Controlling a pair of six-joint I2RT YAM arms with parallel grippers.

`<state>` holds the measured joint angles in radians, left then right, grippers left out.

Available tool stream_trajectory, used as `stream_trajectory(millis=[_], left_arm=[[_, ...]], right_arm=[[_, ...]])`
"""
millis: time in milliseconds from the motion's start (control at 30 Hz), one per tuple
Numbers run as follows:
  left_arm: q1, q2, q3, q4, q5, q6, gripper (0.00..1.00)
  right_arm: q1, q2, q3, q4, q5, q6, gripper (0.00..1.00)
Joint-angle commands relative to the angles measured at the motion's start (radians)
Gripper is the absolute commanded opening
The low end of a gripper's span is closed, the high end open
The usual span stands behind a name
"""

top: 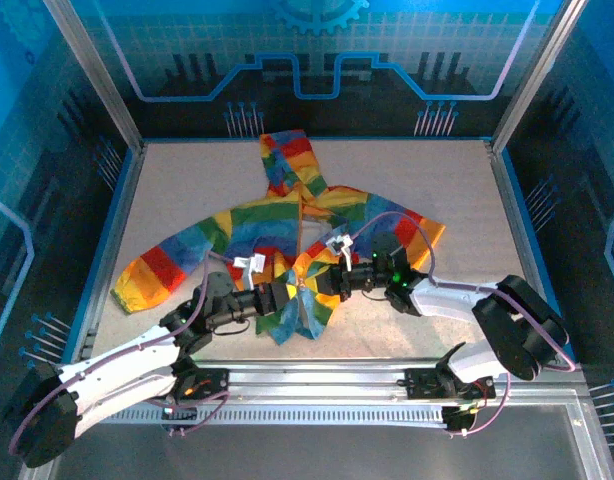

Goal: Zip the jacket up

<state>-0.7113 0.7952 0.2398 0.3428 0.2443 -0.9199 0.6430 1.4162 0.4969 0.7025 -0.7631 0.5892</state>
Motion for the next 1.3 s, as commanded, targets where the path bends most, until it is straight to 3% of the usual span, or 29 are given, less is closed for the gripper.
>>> stream_trajectory(millis=[0, 200, 333, 500, 667, 1033, 1267], left_arm=[[0.008, -0.014, 0.024, -0.115, -0.005, 0.033, 0.00], [0.008, -0.014, 0.080, -0.246, -0.010, 0.076, 0.00], [0.010, 0.000, 0.139, -0.351, 0.008, 0.111, 0.00], [0.010, 0.024, 0.203, -0.460, 0.044, 0.174, 0.00], [0.011, 0.057, 0.253, -0.526, 0.074, 0.233, 0.00], [0.012, 0.122, 0.321, -0.582, 0.104, 0.275, 0.00], [0.012, 0.144, 0.363, -0.656, 0.094, 0.315, 0.00]], right_arm=[[-0.011, -0.040, 0.006, -0.060, 0.036, -0.035, 0.06], [-0.010, -0.105, 0.010, -0.184, 0.054, -0.093, 0.39], [-0.008, -0.201, 0.023, -0.369, 0.118, -0.195, 0.46], [0.011, -0.322, 0.073, -0.641, 0.249, -0.345, 0.47], [0.137, -0.340, 0.159, -0.858, 0.438, -0.559, 0.48], [0.320, -0.202, 0.289, -0.911, 0.599, -0.700, 0.45], [0.349, -0.110, 0.335, -0.905, 0.617, -0.720, 0.44]])
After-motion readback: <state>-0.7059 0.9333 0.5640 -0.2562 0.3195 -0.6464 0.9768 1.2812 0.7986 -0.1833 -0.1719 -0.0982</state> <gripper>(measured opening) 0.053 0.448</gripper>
